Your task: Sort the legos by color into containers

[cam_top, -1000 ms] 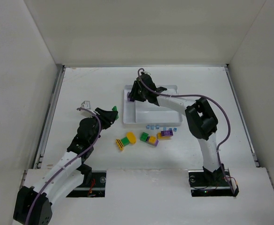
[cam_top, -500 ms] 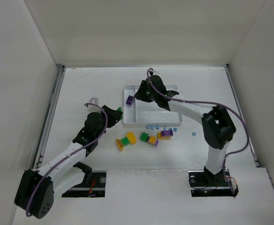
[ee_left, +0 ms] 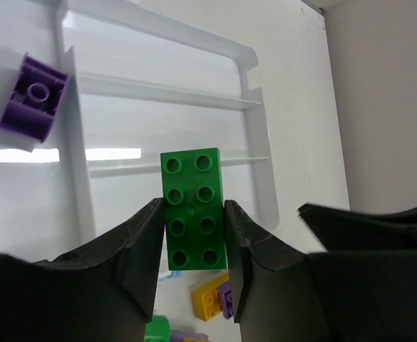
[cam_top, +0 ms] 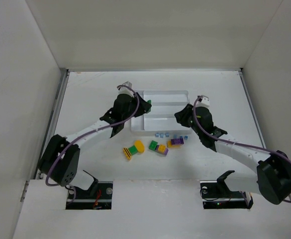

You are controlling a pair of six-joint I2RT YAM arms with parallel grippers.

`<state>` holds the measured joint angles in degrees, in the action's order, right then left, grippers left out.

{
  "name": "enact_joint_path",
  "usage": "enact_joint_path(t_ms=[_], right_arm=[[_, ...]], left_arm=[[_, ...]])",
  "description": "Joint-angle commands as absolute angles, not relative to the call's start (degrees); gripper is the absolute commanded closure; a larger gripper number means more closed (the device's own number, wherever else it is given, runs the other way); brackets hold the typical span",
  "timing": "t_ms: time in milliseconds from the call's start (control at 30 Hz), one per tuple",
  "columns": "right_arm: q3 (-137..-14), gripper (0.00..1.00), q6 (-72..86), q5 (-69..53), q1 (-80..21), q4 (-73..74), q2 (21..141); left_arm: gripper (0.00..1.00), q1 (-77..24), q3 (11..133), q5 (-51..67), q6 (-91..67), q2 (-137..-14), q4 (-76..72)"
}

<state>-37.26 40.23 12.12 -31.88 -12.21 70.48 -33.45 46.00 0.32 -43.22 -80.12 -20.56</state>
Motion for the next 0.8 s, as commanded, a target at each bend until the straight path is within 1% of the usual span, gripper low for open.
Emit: enact_joint_path(t_ms=[0,167,333,467,767], right_arm=[[-34.4,0.63,39.5,14.5,-31.0,-19.8,67.9],[-32.6,0.54,39.5,13.3,-30.3,-21.1,67.2],[-30.9,0.51,40.8,12.6,-28.7,-22.4,65.5],[-30.4,0.51,41.2,12.3,-28.1,-22.8,65.3],[-30.5,0.49,41.5,11.2,-27.8,-23.0,65.9]], left_arm=[[0.78,-31.9,53.8,6.9,-42.5,-85.1,-20.4],[0.78,-29.1,65.6,16.4,-44.4,-96.7,-17.3],[0.80,-26.2,77.9,22.8,-44.4,-108.8,-11.1],[0.81,-25.4,83.7,21.8,-42.2,-112.7,-7.4],[0.79,-25.2,88.6,19.2,-41.4,-117.3,-3.8]])
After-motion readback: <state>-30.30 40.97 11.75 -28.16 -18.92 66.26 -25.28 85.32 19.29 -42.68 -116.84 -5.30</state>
